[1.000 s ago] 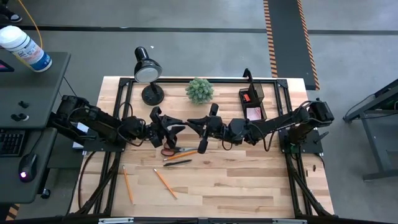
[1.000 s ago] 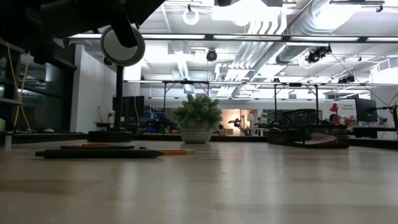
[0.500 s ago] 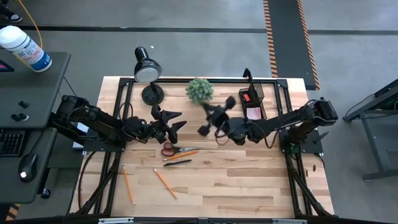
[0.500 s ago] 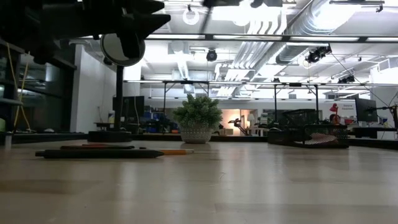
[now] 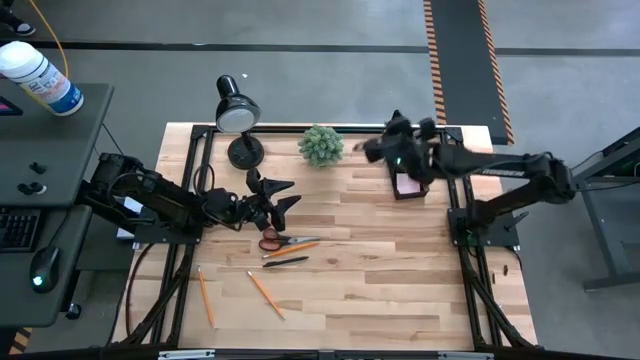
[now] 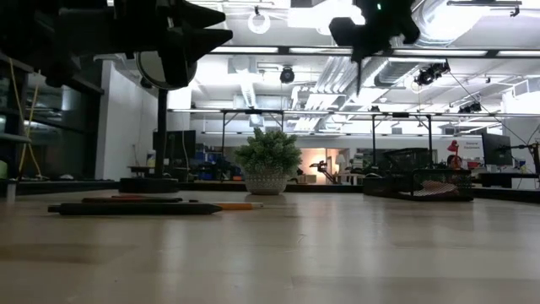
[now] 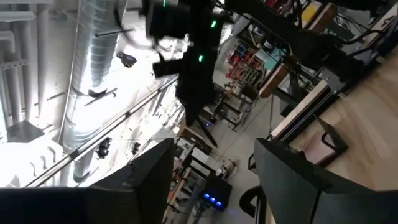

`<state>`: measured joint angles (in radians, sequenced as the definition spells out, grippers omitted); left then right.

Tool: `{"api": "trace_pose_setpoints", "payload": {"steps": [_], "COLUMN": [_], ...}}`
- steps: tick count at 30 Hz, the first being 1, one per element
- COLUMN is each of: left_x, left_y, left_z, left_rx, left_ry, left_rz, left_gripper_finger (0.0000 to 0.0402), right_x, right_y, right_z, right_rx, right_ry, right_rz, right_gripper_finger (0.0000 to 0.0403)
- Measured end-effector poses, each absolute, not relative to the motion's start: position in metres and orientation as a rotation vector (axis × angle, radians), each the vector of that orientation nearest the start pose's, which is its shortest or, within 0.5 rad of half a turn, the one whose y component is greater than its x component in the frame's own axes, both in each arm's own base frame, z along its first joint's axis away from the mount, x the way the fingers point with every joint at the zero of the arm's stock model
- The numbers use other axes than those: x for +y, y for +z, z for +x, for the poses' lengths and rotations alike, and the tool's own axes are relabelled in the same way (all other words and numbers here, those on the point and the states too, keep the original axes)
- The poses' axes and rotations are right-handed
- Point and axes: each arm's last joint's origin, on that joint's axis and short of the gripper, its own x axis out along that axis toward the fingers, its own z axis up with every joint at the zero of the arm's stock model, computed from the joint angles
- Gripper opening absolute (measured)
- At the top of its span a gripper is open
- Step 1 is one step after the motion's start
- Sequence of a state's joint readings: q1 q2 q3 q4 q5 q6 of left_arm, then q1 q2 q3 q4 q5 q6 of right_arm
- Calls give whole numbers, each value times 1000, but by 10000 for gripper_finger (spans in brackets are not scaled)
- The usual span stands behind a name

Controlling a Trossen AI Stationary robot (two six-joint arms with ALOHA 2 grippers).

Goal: Pick and place office supplies into organizer
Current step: Put the top ballpen into the desk organizer

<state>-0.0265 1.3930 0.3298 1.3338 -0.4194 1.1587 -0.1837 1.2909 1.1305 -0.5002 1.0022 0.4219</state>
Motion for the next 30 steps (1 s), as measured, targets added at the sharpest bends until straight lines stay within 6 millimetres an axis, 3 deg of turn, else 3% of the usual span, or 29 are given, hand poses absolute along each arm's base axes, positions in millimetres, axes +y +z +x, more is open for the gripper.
{"api": "trace_pose_setpoints", "payload": {"steps": [6, 12, 30], "left_x": [6, 6, 6], "left_y": [204, 203, 202], "left_z": [236, 236, 236], "left_rx": [-5, -3, 7], "left_ry": [498, 496, 490], "left_rz": [1091, 1091, 1095], "left_gripper_finger": [211, 211, 211], "right_x": [-114, -140, -195], "right_y": [316, 306, 250], "right_z": [232, 216, 214], "right_rx": [507, 597, 867], "right_ry": [-1341, -1419, -1462], "right_rz": [204, 285, 475], "right_gripper_finger": [26, 26, 33]}}
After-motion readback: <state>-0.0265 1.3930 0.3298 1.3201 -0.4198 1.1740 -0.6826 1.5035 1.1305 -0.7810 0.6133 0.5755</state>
